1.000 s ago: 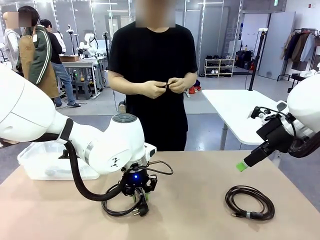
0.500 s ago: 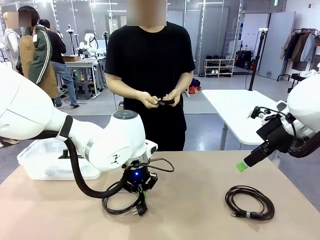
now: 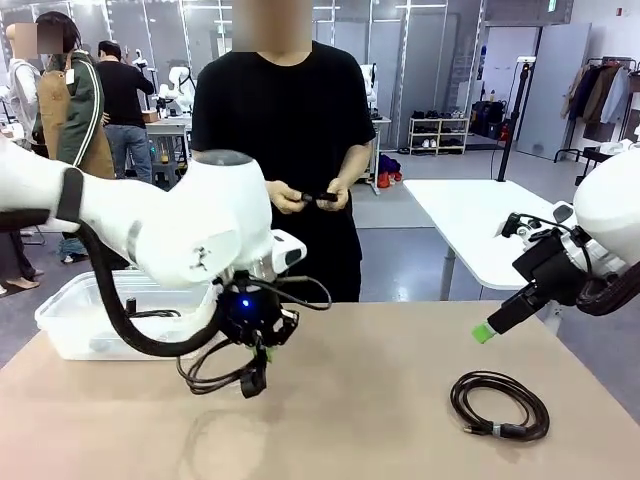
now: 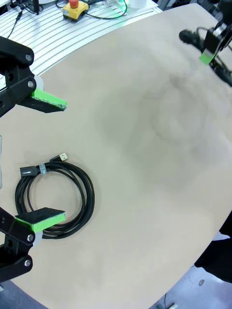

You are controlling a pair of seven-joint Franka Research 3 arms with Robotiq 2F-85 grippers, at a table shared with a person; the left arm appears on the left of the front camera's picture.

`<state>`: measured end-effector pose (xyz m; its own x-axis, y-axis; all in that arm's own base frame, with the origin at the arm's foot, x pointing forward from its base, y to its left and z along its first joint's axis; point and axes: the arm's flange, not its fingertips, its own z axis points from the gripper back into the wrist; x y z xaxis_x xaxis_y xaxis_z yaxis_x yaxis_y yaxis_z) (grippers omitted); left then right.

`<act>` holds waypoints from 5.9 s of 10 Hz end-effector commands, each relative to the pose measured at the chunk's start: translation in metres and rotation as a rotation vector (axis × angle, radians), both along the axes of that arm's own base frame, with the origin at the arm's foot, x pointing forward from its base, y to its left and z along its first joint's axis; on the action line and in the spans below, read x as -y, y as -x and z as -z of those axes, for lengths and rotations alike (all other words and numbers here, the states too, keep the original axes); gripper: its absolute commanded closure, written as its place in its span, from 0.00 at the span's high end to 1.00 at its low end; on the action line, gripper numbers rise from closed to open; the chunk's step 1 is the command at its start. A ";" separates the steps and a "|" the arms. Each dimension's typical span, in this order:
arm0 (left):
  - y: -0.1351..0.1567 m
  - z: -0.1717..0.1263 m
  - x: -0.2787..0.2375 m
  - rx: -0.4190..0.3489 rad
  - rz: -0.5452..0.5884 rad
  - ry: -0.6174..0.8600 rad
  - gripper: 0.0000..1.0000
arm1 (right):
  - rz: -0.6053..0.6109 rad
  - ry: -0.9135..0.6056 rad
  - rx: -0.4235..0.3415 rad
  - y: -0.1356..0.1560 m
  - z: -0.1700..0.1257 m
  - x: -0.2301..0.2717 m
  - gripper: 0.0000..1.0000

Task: Organize and store the cables.
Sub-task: Place the Power Cable into the Organizing box, then place the USB Extension Cable into the Organizing box.

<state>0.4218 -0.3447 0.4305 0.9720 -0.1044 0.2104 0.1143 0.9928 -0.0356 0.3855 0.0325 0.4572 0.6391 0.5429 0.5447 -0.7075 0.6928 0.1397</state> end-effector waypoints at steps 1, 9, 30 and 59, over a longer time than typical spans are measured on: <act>0.017 -0.017 -0.016 0.010 0.030 0.016 0.04 | 0.011 -0.013 0.007 -0.002 0.000 -0.002 1.00; 0.019 -0.025 -0.009 0.054 0.112 -0.030 0.17 | 0.011 -0.013 0.007 -0.002 0.000 -0.002 1.00; -0.234 0.019 -0.266 -0.046 -0.171 -0.069 0.88 | 0.011 -0.013 0.007 -0.002 0.000 -0.002 1.00; -0.024 -0.095 -0.363 0.163 0.500 0.140 1.00 | 0.011 -0.013 0.007 -0.002 0.000 -0.002 1.00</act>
<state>0.4773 -0.0021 0.5375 0.7935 -0.5112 0.3302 0.5606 0.8252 -0.0696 0.3858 0.0344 0.4577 0.6405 0.5404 0.5457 -0.7060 0.6939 0.1415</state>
